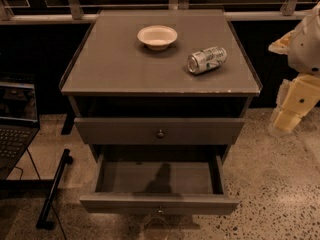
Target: Close middle drawer
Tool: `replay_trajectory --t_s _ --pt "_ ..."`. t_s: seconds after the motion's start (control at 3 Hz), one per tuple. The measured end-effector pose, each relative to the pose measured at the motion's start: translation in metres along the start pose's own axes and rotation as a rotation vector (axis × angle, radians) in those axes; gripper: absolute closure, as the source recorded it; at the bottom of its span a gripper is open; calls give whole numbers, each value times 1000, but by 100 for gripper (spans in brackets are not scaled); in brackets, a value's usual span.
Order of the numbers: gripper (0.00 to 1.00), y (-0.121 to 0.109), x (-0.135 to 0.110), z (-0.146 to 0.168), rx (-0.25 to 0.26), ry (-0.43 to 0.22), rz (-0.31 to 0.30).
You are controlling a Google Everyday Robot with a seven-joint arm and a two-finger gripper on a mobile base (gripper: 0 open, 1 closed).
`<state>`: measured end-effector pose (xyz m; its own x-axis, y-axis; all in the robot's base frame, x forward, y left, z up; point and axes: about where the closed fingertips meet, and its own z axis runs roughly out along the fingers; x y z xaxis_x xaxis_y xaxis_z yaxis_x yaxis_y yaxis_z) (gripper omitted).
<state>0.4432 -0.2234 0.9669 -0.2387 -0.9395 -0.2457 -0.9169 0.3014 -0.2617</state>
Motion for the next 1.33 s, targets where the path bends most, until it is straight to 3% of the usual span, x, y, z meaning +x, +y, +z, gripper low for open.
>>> replay_trajectory --t_s 0.67,1.0,1.33 --pt "0 0 45 61 28 -102 181" --pt "0 2 64 96 -9 -104 256" --pt "17 2 65 99 -13 -104 261"
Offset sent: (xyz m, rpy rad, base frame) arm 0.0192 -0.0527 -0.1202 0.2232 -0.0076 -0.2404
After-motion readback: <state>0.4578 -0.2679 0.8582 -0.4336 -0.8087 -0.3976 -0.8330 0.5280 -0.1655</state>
